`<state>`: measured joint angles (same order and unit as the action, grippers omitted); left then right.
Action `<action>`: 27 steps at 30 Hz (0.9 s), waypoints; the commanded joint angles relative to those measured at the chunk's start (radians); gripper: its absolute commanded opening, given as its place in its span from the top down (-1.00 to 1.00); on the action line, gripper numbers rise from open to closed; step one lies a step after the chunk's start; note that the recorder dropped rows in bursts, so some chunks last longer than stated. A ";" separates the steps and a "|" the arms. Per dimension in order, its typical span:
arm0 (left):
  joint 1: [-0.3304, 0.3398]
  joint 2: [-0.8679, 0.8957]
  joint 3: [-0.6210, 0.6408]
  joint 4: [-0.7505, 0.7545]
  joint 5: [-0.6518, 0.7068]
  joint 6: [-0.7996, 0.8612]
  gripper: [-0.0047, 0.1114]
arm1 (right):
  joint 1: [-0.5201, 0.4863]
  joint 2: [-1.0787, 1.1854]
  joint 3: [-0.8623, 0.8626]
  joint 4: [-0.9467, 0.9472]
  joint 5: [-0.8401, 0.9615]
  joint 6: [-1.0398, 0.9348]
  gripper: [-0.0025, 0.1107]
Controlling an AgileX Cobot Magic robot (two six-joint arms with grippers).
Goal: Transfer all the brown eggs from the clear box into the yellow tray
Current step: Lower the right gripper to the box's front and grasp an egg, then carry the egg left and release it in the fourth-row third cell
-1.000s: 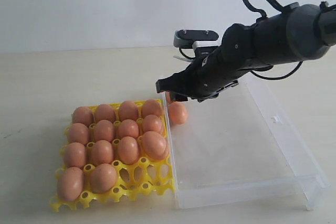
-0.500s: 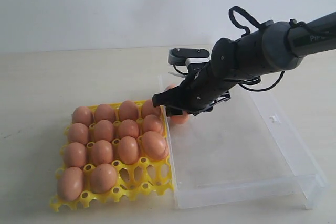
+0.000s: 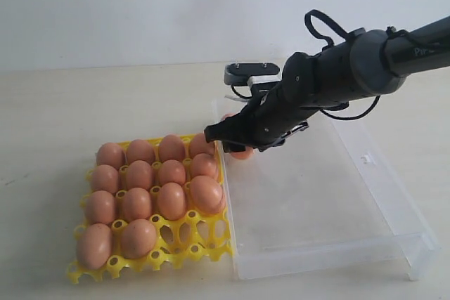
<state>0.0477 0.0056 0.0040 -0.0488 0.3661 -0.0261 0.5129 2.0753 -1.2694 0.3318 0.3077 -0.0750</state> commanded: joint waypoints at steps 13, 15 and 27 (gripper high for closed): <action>-0.006 -0.006 -0.004 -0.006 -0.010 -0.004 0.92 | 0.081 -0.372 0.401 -0.714 -0.622 0.622 0.96; -0.006 -0.006 -0.004 -0.006 -0.010 -0.004 0.92 | 0.103 -0.384 0.449 -0.752 -0.681 0.661 0.96; -0.006 -0.006 -0.004 -0.006 -0.010 -0.004 0.92 | 0.168 -0.385 0.624 -0.918 -0.950 0.720 0.96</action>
<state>0.0477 0.0056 0.0040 -0.0488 0.3661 -0.0261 0.6787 1.7010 -0.6692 -0.5359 -0.5579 0.6117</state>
